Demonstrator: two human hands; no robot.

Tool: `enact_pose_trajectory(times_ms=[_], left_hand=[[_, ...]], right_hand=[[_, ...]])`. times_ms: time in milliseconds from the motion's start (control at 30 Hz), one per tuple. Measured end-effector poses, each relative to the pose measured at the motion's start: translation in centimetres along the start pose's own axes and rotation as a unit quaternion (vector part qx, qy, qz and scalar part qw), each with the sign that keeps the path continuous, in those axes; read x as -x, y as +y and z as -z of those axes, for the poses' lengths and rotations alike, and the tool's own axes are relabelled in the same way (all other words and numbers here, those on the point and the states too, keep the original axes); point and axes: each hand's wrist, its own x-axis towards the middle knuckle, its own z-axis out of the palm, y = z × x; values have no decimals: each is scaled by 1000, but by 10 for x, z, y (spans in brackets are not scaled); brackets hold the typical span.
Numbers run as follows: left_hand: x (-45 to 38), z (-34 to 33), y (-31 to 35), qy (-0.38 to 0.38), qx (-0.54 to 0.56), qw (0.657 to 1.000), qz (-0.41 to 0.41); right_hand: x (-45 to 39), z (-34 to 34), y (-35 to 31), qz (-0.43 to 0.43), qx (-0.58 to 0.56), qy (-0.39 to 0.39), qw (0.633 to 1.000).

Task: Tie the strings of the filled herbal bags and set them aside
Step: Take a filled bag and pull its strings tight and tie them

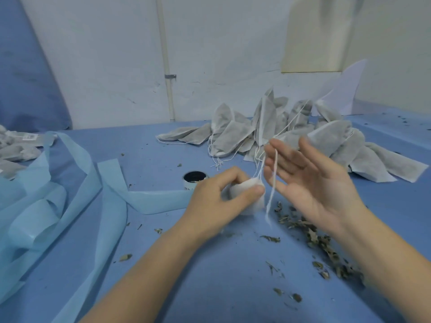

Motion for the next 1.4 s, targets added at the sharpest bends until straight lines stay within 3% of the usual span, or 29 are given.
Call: enact_pose_trajectory(times_ms=[167, 300, 367, 433, 567, 700, 800, 933, 1000, 1133, 1267, 1400], left_hand=[[-1, -5, 9, 36, -138, 990, -10], [-4, -6, 17, -6, -268, 963, 14], [-5, -6, 19, -37, -332, 942, 17], [-5, -5, 23, -75, -366, 927, 25], [-4, -5, 26, -96, -372, 922, 57], [-7, -4, 21, -66, -350, 934, 32], [-8, -5, 19, -40, -248, 967, 43], [-8, -5, 16, 30, -30, 994, 96], [-9, -5, 12, 72, 5, 992, 99], [-7, -11, 7, 129, 45, 984, 111], [-4, -20, 3, 167, 22, 982, 89], [-1, -23, 3, 168, 10, 982, 84]], right_hand=[[-6, 6, 1, -27, 10, 71, 997], [-9, 13, -4, -60, 26, 91, 994], [-11, 17, -6, -79, 95, 118, 985], [-11, 20, -6, -75, 232, 139, 960], [-8, 17, -2, -39, 496, 121, 859], [-9, 21, 4, -30, 564, 93, 820], [-11, 20, 3, -54, 509, 116, 851], [-13, 18, 2, -176, 227, 111, 951], [-11, 14, 4, -217, 80, 92, 969], [-6, 3, 13, -160, -88, 65, 981], [-4, 0, 23, -119, -24, 35, 992], [-3, 2, 26, -61, 205, 15, 977]])
